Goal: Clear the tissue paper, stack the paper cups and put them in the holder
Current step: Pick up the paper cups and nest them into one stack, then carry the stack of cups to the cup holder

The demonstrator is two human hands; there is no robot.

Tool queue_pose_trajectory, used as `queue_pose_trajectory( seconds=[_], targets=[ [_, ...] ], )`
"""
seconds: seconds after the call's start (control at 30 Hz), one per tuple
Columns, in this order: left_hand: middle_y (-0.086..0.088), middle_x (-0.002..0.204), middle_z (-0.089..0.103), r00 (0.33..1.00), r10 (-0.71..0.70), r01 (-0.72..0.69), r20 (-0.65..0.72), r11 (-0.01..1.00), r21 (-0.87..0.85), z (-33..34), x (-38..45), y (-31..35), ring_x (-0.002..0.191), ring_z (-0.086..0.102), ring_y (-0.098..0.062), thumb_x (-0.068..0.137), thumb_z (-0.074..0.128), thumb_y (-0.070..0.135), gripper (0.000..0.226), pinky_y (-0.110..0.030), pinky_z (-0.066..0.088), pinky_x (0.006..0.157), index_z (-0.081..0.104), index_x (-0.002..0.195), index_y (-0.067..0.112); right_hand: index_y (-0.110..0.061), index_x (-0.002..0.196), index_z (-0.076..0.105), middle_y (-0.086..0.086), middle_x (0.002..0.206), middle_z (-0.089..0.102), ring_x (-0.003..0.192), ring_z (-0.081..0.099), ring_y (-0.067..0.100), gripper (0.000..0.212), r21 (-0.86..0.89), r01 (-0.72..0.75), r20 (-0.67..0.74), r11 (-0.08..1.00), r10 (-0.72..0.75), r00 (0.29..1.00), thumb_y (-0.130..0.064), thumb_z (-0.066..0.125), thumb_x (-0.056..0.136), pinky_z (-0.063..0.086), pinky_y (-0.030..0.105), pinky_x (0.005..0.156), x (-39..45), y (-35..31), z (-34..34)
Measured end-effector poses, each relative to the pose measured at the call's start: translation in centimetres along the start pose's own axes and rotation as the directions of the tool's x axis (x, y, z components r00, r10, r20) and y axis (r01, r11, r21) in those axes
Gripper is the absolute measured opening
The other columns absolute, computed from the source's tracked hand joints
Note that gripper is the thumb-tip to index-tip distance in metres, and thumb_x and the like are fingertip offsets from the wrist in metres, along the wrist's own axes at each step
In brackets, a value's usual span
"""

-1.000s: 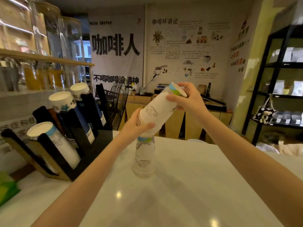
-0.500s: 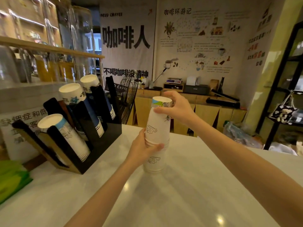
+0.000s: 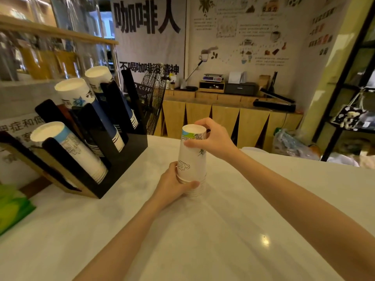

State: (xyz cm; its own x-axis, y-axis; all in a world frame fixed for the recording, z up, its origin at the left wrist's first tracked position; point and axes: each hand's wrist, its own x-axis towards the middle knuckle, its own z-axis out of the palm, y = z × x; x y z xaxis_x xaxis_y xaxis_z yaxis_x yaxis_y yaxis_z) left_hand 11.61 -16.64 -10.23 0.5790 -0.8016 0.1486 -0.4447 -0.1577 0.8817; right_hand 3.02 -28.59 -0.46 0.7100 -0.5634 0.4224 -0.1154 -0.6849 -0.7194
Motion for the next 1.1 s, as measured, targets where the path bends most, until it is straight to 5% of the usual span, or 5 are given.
queue_pose_trajectory(
  seconds=[0.17,0.37,0.63,0.8,1.1],
  targets=[
    [-0.001,0.133,0.05,1.0,-0.011,0.011,0.003,1.0,-0.014,0.1,-0.1,-0.3,0.102,0.047,-0.01,0.064,0.077,0.037,0.082,-0.024,0.042,0.085,0.032,0.13,0.019,-0.018,0.12,0.046,-0.004,0.108,0.056,0.101,0.059,0.017,0.064,0.002,-0.027,0.011,1.0,0.027,1.0,-0.036,0.078,0.068,0.056,0.03,0.078,-0.5,0.0,0.4],
    [-0.001,0.141,0.041,1.0,0.012,-0.012,0.003,0.995,-0.104,0.3,-0.5,-0.5,0.115,0.046,-0.014,0.066,0.076,0.037,0.089,-0.026,0.045,0.092,0.023,0.136,0.025,-0.023,0.146,0.008,0.008,0.147,0.036,0.126,0.046,0.026,0.103,0.088,-0.271,0.267,0.959,0.239,0.933,-0.031,0.077,0.07,0.042,0.041,0.099,-0.6,0.1,-0.8],
    [0.003,0.131,0.055,0.999,0.008,-0.01,-0.043,0.998,-0.058,0.8,-0.6,-0.9,0.11,0.056,-0.015,0.062,0.074,0.049,0.084,-0.035,0.05,0.094,0.031,0.132,0.03,-0.025,0.145,0.015,0.009,0.148,0.036,0.131,0.039,0.03,0.091,0.201,-0.596,0.417,0.777,0.483,0.77,-0.034,0.072,0.075,0.032,0.047,0.11,-4.0,4.5,1.4],
    [-0.001,0.127,0.057,0.997,-0.043,0.034,-0.065,0.99,-0.14,0.8,-0.4,-0.7,0.104,0.057,-0.017,0.063,0.078,0.036,0.081,-0.032,0.052,0.089,0.036,0.131,0.026,-0.019,0.138,0.029,0.003,0.133,0.049,0.104,0.049,0.016,0.069,0.28,-0.569,0.401,0.773,0.445,0.801,-0.031,0.066,0.081,0.04,0.028,0.084,-5.5,4.9,2.9],
    [-0.002,0.127,0.057,0.988,0.065,-0.076,-0.139,0.994,-0.076,-2.6,-1.5,2.8,0.111,0.054,-0.018,0.064,0.078,0.031,0.075,-0.037,0.051,0.091,0.042,0.129,0.023,-0.023,0.137,0.034,0.003,0.137,0.05,0.12,0.051,0.025,0.072,0.438,-0.49,0.342,0.754,0.364,0.866,-0.037,0.07,0.077,0.041,0.048,0.105,-5.3,1.5,3.1]
  ],
)
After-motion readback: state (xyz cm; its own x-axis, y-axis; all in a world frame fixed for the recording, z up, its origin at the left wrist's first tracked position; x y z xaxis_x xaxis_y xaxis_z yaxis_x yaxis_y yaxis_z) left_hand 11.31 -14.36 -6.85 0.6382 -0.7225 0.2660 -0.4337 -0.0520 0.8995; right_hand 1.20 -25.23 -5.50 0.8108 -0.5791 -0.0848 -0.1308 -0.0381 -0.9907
